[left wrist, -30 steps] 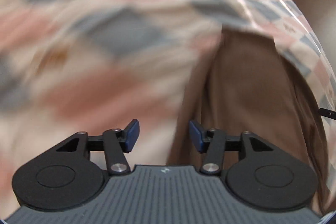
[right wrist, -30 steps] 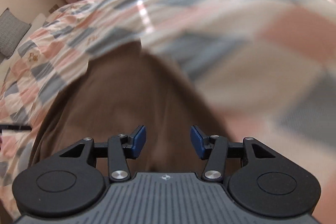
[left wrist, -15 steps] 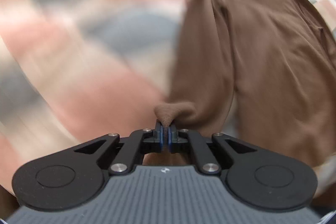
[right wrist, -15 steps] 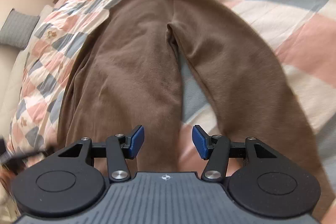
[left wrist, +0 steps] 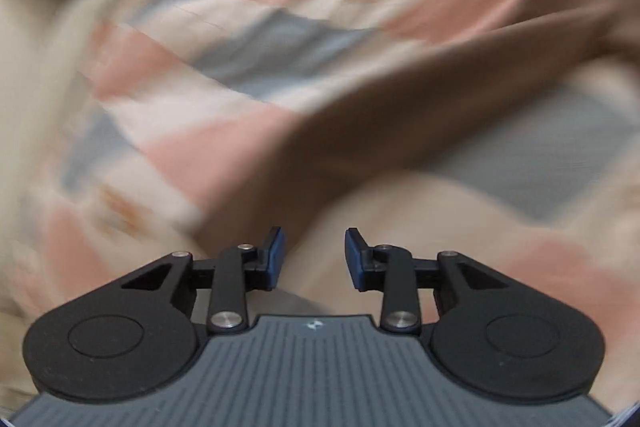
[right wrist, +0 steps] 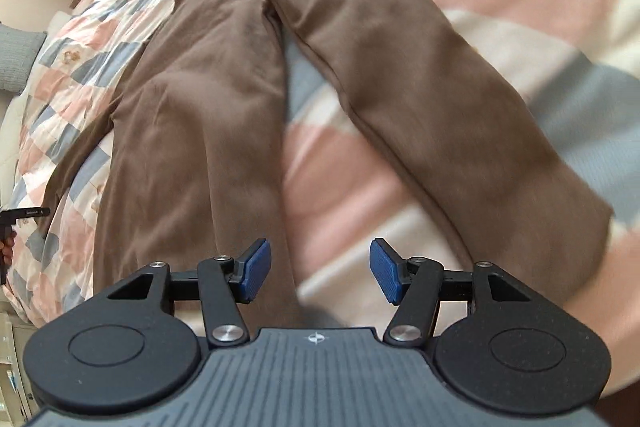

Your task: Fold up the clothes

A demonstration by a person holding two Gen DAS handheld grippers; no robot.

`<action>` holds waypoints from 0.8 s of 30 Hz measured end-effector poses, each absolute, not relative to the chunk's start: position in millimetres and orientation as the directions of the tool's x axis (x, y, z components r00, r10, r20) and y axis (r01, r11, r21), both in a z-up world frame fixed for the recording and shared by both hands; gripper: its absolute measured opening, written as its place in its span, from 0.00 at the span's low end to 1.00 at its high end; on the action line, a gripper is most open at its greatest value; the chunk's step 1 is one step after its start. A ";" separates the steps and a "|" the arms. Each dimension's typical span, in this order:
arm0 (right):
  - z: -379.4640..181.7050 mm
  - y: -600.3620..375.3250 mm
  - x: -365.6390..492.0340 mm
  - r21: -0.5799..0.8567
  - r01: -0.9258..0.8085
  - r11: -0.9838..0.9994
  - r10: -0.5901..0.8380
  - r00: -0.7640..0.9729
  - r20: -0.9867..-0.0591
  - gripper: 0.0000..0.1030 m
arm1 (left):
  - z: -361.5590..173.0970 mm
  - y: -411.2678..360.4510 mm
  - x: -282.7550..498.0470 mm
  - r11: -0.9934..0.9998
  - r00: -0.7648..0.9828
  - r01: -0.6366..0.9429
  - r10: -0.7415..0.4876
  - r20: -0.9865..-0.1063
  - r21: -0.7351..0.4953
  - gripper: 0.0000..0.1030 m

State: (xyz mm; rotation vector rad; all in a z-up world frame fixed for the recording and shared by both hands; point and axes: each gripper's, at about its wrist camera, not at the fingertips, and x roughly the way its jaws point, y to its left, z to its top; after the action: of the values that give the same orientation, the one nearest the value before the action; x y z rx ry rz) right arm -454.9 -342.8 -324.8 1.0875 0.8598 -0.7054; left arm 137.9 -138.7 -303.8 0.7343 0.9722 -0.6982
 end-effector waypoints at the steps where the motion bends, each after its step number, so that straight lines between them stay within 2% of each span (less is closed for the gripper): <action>1: -325.7 -336.3 -460.6 0.460 0.838 0.292 -0.073 0.499 -0.863 0.57 | -304.8 -127.4 128.1 0.577 0.342 0.801 -0.224 -0.912 0.158 0.29; 5: -338.9 -315.2 -492.0 0.595 0.803 0.039 -0.071 0.596 -0.800 0.57 | -308.7 -80.7 60.5 0.628 -0.013 0.723 -0.404 -0.915 -0.287 0.41; 8: -360.1 -299.5 -507.7 0.705 0.680 -0.198 -0.116 0.698 -0.706 0.57 | -336.9 -57.5 25.1 0.672 -0.193 0.549 -0.477 -0.858 -0.497 0.43; 11: -375.9 -286.2 -511.6 0.722 0.614 -0.319 -0.169 0.713 -0.681 0.57 | -359.6 -44.3 6.3 0.718 -0.245 0.420 -0.499 -0.831 -0.555 0.46; 16: -392.9 -274.9 -506.4 0.747 0.519 -0.415 -0.220 0.740 -0.636 0.57 | -380.4 -40.6 0.5 0.743 -0.249 0.331 -0.525 -0.814 -0.581 0.49; 17: -392.4 -274.7 -502.8 0.755 0.512 -0.410 -0.227 0.744 -0.628 0.46 | -384.5 -43.3 -1.6 0.747 -0.255 0.310 -0.530 -0.809 -0.588 0.46; 18: -391.1 -275.0 -499.5 0.761 0.510 -0.402 -0.233 0.746 -0.623 0.18 | -385.3 -49.6 -2.6 0.742 -0.262 0.305 -0.538 -0.801 -0.597 0.32; 19: -386.7 -277.0 -497.6 0.762 0.524 -0.380 -0.239 0.741 -0.628 0.07 | -382.0 -53.8 -2.6 0.727 -0.265 0.329 -0.542 -0.798 -0.603 0.17; 20: -379.0 -279.5 -497.3 0.763 0.543 -0.350 -0.252 0.730 -0.635 0.05 | -378.8 -58.0 -2.6 0.711 -0.268 0.352 -0.546 -0.794 -0.608 0.03; 24: -331.5 -283.7 -510.8 0.776 0.584 -0.239 -0.309 0.711 -0.631 0.03 | -322.0 -57.8 -2.9 0.584 -0.200 0.557 -0.595 -0.778 -0.590 0.03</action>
State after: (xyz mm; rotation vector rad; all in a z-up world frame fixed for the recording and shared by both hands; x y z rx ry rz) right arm -510.8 -283.7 -331.5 1.6081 0.2279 -0.8473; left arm -2.9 -57.8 -322.0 -0.0344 1.4328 -1.0423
